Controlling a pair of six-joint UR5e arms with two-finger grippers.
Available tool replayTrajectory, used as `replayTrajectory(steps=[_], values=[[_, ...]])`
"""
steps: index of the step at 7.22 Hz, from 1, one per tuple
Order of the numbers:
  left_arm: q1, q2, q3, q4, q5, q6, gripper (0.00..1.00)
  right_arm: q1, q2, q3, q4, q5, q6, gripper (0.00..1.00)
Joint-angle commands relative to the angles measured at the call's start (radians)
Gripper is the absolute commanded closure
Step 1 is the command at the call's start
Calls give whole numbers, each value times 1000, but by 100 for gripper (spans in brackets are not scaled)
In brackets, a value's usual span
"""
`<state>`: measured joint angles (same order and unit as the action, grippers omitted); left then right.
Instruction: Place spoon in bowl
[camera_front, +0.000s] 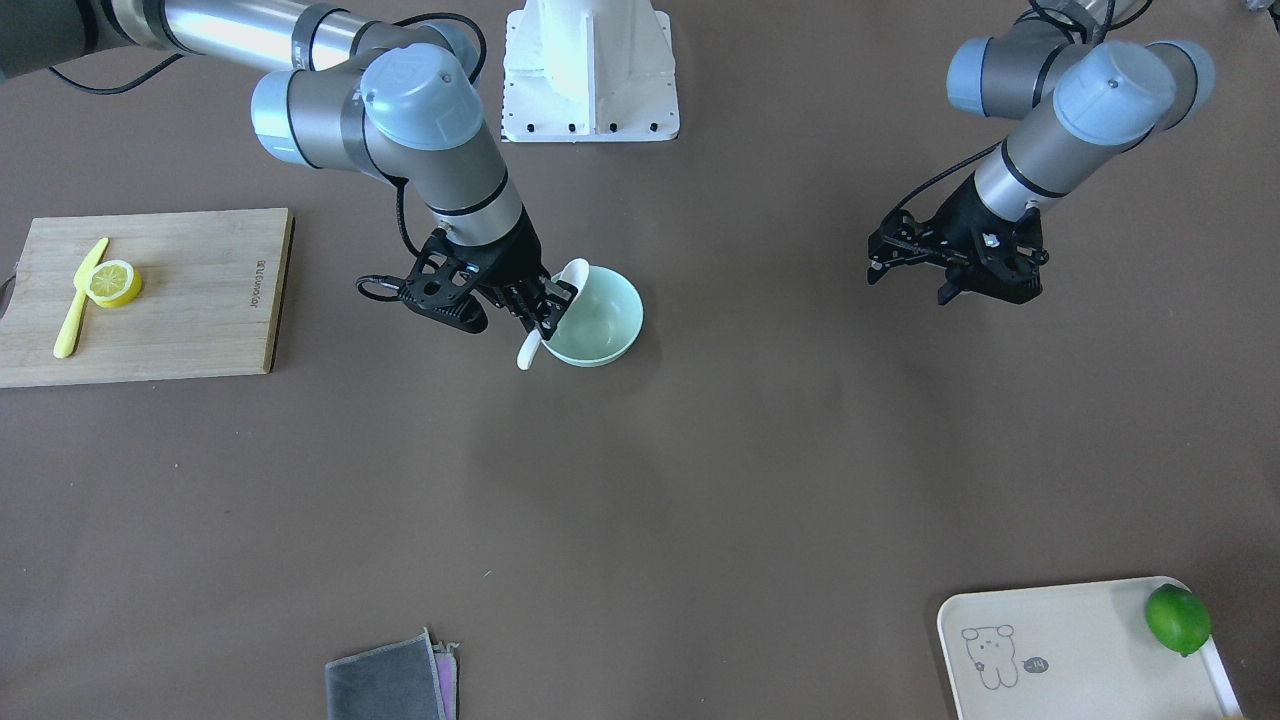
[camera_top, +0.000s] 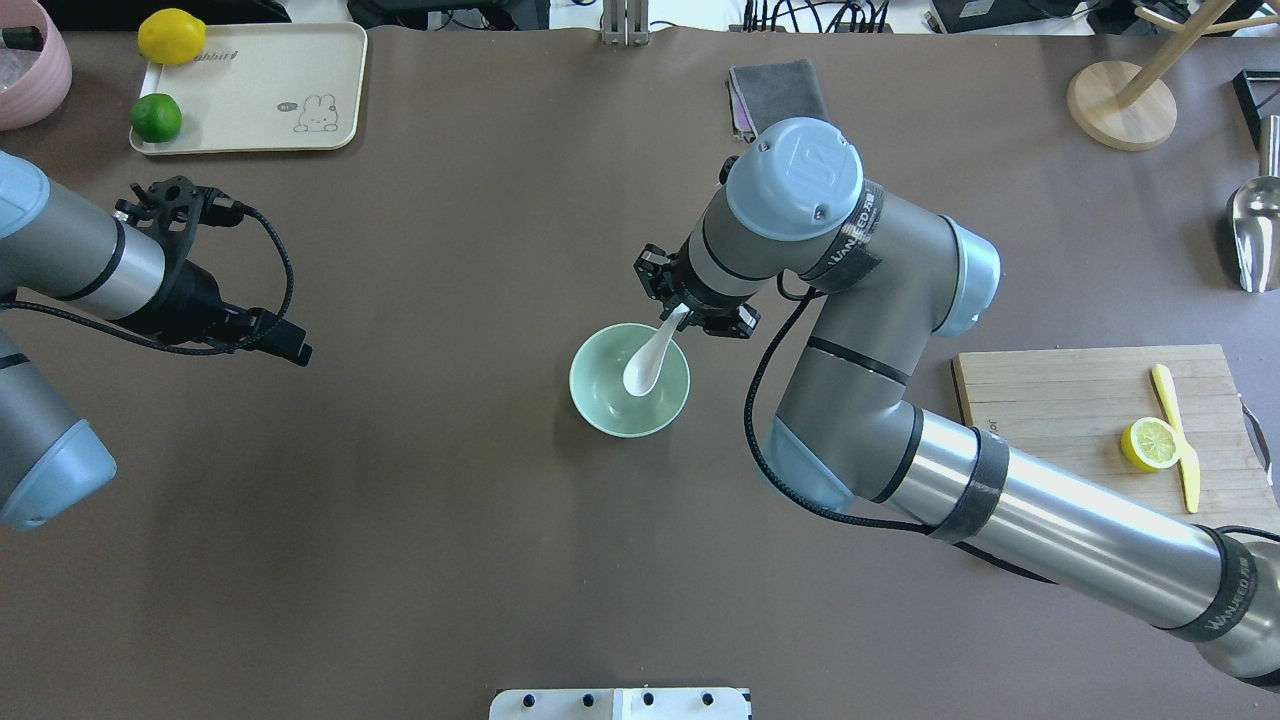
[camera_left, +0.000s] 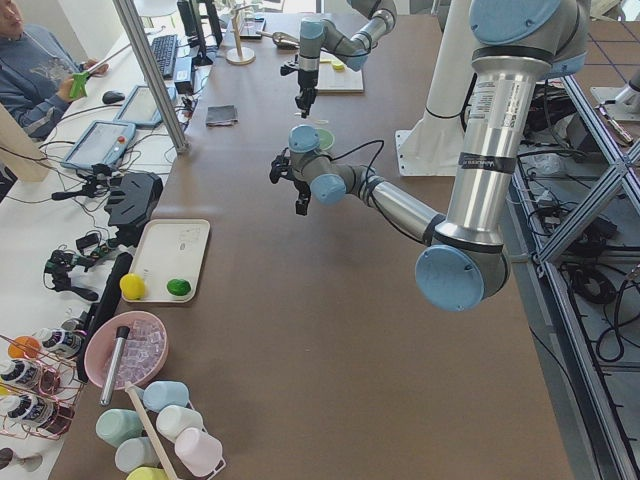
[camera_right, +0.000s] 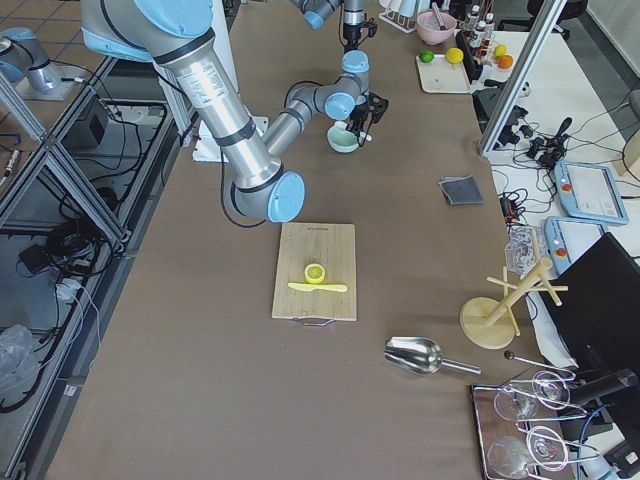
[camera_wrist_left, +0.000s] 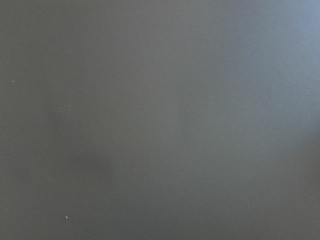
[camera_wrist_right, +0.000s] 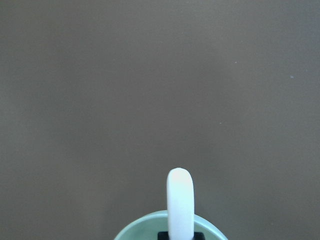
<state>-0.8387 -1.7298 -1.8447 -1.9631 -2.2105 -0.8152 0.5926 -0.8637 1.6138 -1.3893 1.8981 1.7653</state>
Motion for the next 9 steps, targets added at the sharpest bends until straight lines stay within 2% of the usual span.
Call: replayTrajectory(steps=[1, 2, 4, 5, 7, 8, 9], values=[[0, 1, 1, 0, 0, -4, 3, -30, 8, -11, 0, -85, 42, 22], [0, -1, 1, 0, 0, -4, 3, -30, 8, -9, 1, -83, 40, 0], [0, -1, 2, 1, 0, -4, 3, -22, -6, 11, -2, -73, 16, 0], [-2, 1, 4, 1, -1, -4, 3, 1, -46, 52, 0, -38, -10, 0], [-46, 39, -10, 1, -5, 13, 3, 108, -258, 223, 0, 92, -187, 0], [-104, 73, -10, 3, -35, 46, 3, 175, -364, 262, 3, 139, -319, 0], [-187, 123, -2, 10, -81, 197, 3, 249, -468, 279, 12, 174, -462, 0]])
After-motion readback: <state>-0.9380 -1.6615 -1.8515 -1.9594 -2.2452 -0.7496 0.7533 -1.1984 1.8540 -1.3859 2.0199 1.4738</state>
